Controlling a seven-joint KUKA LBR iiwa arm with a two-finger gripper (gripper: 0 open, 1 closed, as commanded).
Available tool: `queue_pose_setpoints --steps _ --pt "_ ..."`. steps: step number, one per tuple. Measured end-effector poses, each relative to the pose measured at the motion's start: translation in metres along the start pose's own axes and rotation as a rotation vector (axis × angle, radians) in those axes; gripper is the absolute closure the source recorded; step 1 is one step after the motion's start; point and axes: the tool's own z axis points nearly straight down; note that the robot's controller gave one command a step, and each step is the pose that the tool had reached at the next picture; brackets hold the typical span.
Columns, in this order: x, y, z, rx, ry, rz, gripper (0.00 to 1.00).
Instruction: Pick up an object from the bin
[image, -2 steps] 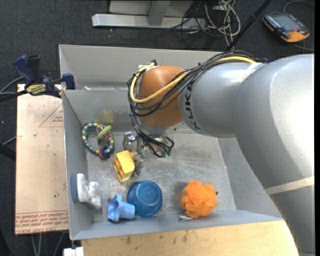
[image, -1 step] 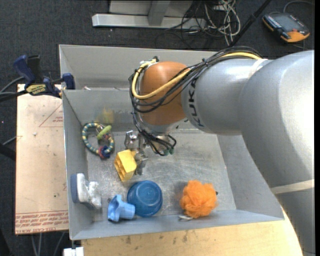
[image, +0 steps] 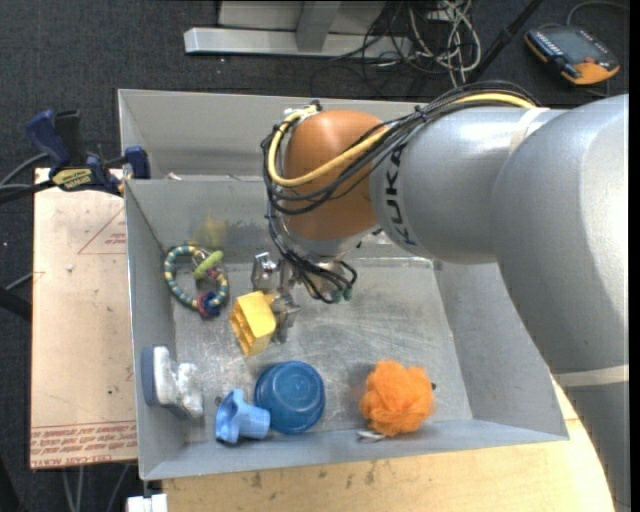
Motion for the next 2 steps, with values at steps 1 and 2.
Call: queue_pose_setpoints --steps 1,2 --pt "-0.0014 0.0000 -0.0165 0.001 -0.007 0.000 1.00" --pt "-0.0016 0.0002 -0.0247 0.001 -0.007 0.001 1.00"
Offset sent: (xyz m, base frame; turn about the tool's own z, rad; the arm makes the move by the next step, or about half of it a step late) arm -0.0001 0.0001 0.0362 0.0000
